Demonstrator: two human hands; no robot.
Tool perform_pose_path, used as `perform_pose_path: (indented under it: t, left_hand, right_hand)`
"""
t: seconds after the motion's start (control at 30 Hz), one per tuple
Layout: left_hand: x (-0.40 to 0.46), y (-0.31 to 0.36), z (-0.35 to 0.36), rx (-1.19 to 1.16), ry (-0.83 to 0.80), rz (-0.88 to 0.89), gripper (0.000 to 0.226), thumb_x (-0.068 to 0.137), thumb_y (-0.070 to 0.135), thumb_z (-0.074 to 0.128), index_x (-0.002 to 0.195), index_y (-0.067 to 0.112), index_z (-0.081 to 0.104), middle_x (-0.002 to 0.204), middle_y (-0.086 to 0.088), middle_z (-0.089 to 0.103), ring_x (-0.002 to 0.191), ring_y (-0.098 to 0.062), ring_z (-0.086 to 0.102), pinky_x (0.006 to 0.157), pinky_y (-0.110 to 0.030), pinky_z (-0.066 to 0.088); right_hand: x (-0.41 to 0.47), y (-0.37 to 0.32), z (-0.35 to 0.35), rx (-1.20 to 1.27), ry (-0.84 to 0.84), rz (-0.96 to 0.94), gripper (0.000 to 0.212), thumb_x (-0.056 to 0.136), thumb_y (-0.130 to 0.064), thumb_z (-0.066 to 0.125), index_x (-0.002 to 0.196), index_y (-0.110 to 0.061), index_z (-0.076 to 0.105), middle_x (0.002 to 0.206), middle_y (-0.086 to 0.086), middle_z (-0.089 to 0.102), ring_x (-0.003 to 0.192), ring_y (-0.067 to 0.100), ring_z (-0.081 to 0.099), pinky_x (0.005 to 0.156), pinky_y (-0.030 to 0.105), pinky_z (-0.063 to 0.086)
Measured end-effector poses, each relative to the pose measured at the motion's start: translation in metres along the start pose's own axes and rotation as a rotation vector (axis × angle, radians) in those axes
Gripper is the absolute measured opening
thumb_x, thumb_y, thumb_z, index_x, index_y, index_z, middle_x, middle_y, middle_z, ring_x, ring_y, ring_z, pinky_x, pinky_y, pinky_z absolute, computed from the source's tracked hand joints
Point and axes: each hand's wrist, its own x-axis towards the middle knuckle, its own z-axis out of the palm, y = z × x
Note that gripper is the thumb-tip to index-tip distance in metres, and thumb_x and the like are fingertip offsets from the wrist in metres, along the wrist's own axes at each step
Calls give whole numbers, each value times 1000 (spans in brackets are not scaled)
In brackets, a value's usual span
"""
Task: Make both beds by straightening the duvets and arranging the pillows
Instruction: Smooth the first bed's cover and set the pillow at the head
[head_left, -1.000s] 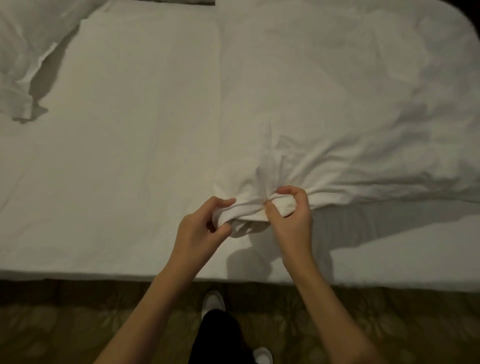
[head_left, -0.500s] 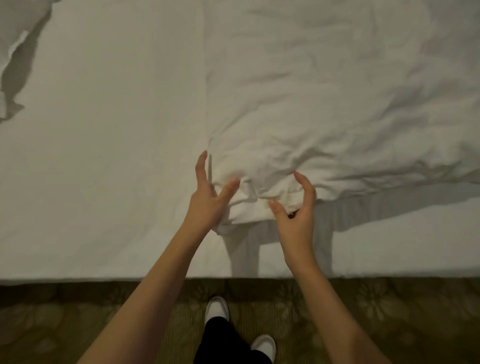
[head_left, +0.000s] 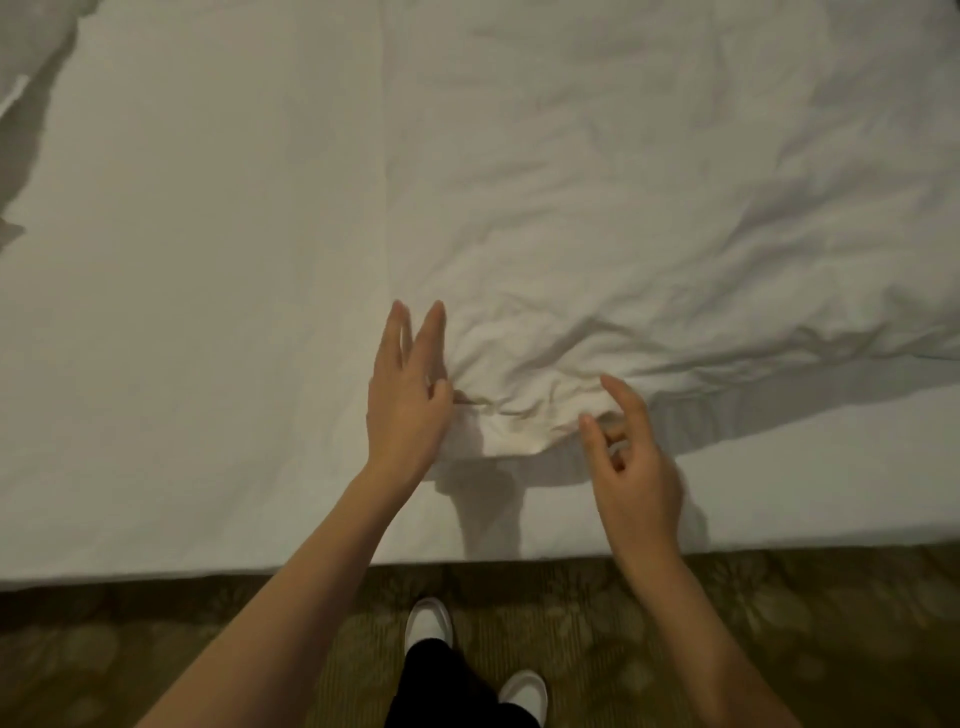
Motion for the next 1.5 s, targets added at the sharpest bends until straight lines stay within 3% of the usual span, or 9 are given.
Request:
perform_pose_path:
  t: [0.1,0.3,0.43,0.53,0.67,0.87,1.1,1.27,1.5]
  left_hand:
    - [23,35,0,51,-41,89,57,90,31,27,146,38,29,161,4,4,147,-15,3,119,-44,4]
    - [107,82,18,298,-160,302,56,92,48,14,148,45,12,160,8,-3,147,-14,-8,115,-43,-12]
    - [176,90,31,424,-149,321,58,91,53,6,148,45,9,160,9,-3,147,-13,-9,114,-44,-15]
    - [190,64,59,551,-195,283,64,85,57,-4,148,46,1,160,8,-6,147,-14,-10,114,-45,-15]
    - [195,36,90,603,-255,274,61,83,54,-9,143,42,-10,155,7,-18,147,-19,-10,111,-48,-18]
    - [205,26,105,603,-223,304,55,93,43,25,147,29,25,154,-9,28,140,-33,30,110,-54,3]
    - [182,75,104,424,-346,135,72,81,53,4,151,36,6,160,2,-5,147,-20,-9,113,-50,-10]
    - [102,148,139,232,-325,530,59,90,43,30,145,23,36,152,-5,35,143,-19,19,115,-43,9]
    - [8,134,153,89,-275,928,29,93,13,45,114,18,64,122,-5,63,119,-22,55,109,-38,32]
  right_hand:
    - [33,-9,-20,-51,99,-109,44,91,-51,47,122,-23,61,78,-9,51,67,9,49,56,19,35]
    - [142,-37,-42,-303,193,-372,49,89,-48,40,122,-21,63,118,9,60,111,22,43,92,38,37]
    - [222,-37,-34,-580,-87,-303,56,97,-58,23,148,-37,26,158,0,20,146,22,12,116,45,4]
    - [230,9,7,-755,-150,-258,65,96,-62,2,149,-33,26,156,6,26,143,27,25,114,48,13]
    - [232,52,47,-779,-166,-206,60,99,-57,10,146,-28,32,152,7,35,139,28,34,112,48,13]
    - [243,59,57,-743,-165,-171,61,99,-57,9,143,-29,40,151,6,37,139,26,35,112,48,16]
    - [220,56,-1,-611,-67,-187,49,98,-44,29,137,-24,51,146,8,44,137,23,36,114,38,15]
    - [155,93,-78,-581,78,-64,49,102,-44,23,134,-21,52,145,8,46,136,22,32,115,38,18]
    - [84,150,-127,-279,199,117,50,88,-30,63,135,-35,46,135,6,42,122,19,34,93,37,42]
